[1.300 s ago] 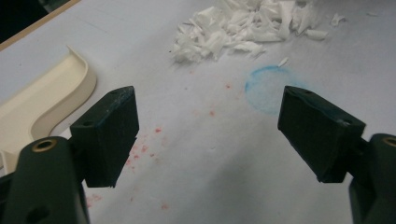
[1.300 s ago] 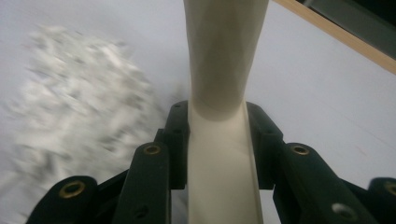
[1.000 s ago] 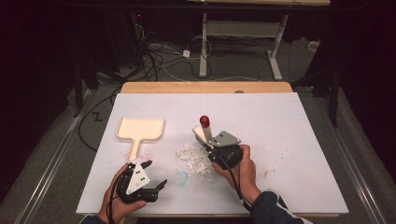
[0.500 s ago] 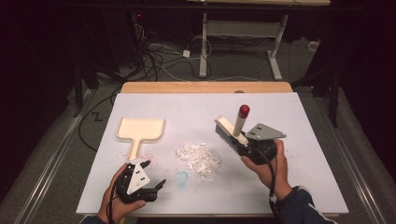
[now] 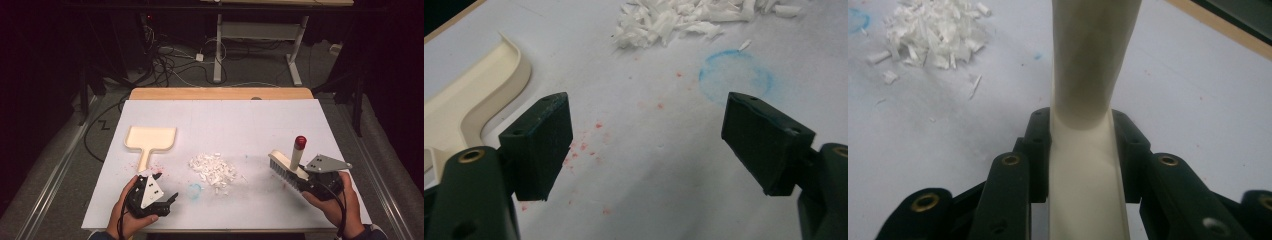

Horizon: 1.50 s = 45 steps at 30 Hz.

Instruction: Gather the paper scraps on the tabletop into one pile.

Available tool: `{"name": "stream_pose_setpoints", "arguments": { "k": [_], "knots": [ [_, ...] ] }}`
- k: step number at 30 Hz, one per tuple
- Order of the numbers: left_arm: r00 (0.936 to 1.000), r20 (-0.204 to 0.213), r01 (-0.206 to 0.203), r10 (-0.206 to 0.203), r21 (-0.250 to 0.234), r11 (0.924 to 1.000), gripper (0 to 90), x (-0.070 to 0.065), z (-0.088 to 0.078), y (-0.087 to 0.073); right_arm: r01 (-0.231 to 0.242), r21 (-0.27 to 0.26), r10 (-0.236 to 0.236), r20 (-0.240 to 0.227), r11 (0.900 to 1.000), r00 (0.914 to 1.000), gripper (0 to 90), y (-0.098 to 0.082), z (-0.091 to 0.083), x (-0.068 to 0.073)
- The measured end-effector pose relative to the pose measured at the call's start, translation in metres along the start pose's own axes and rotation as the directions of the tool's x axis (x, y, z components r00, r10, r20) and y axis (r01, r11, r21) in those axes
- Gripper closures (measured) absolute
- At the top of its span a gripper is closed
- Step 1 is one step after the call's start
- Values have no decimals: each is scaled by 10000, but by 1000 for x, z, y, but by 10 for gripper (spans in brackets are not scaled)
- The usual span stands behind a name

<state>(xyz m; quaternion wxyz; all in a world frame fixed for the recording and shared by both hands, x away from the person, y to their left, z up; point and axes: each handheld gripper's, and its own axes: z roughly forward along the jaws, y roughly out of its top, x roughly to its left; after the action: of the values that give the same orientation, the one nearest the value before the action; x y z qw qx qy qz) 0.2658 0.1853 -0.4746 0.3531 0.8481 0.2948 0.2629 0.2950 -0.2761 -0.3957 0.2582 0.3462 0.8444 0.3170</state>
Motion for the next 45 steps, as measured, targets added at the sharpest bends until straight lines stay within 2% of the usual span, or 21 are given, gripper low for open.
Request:
{"name": "stream_pose_setpoints", "arguments": {
  "k": [2,5,7,9,11,13,17,20,24,28,29,31,33,35,36,37,40,42,43,44,45],
  "knots": [
    [10000,-19,52,-52,-21,10000,191,0,0,0,-227,20,226,61,9997,9997,682,0,6,0],
    [9999,-45,-151,151,60,9999,192,-2,-1,-1,-301,13,301,209,9995,9993,682,4,18,9],
    [9997,-26,-237,237,58,9997,192,-3,-3,-1,-401,-3,400,-423,9992,9983,683,6,26,20],
    [9999,15,-163,163,-44,9999,192,-2,-3,-2,-280,67,285,-1138,9996,9931,682,11,32,35],
    [9999,67,-97,98,-106,9999,192,-1,-3,-2,149,59,-140,-1306,9999,9913,681,18,37,52],
    [9999,105,-114,115,-83,9999,192,0,-2,-2,199,-44,-204,-1753,9998,9843,681,26,42,66],
    [9997,147,-170,172,-130,9998,192,-1,-2,-1,585,-241,-621,-1939,9980,9790,682,42,52,87],
    [9996,181,-210,212,-125,9997,192,-2,-1,-1,588,-647,-706,-1994,9962,9774,683,55,55,91],
    [9997,180,-136,138,-144,9998,192,-1,-2,-2,973,-1170,-1135,-1410,9884,9835,683,64,43,89],
    [9999,83,-96,97,-134,9999,192,1,-4,-3,923,-1413,-1156,-1674,9857,9791,682,62,32,76],
    [9999,41,-125,125,-108,9999,192,1,-4,-3,1045,-1543,-1327,-1853,9825,9737,683,61,29,73],
    [10000,-5,-78,78,-136,9999,192,2,-6,-3,1013,-1856,-1452,-2408,9774,9597,682,59,23,68],
    [10000,-60,-10,9,-142,9999,192,3,-6,-4,1195,-2389,-1912,-3044,9637,9332,682,57,19,67],
    [9999,-115,32,-34,-156,9999,191,4,-7,-4,1322,-2720,-2332,-3824,9532,8941,682,57,23,72],
    [9998,-96,146,-148,-260,9996,191,6,-8,-4,1341,-2677,-2410,-4209,9541,8745,682,56,28,76],
    [9995,-122,277,-281,-366,9989,191,8,-9,-4,1567,-2715,-2689,-4481,9496,8526,682,56,34,82],
    [9980,-432,430,-458,-650,9970,190,14,-14,-6,2232,-2626,-3310,-5066,9387,7961,682,58,53,98],
    [9963,-583,591,-631,-679,9959,189,18,-17,-8,2403,-2574,-3455,-5395,9359,7678,682,61,67,105],
    [9960,-559,661,-701,-705,9953,189,20,-18,-10,2516,-2621,-3588,-5554,9317,7502,682,62,74,107],
    [9946,-520,859,-894,-650,9942,189,20,-18,-11,2576,-2528,-3588,-5727,9326,7371,683,65,81,108],
    [9944,-511,897,-930,-644,9939,189,21,-18,-12,2573,-2534,-3592,-5781,9325,7327,682,67,86,108]
  ]
}}
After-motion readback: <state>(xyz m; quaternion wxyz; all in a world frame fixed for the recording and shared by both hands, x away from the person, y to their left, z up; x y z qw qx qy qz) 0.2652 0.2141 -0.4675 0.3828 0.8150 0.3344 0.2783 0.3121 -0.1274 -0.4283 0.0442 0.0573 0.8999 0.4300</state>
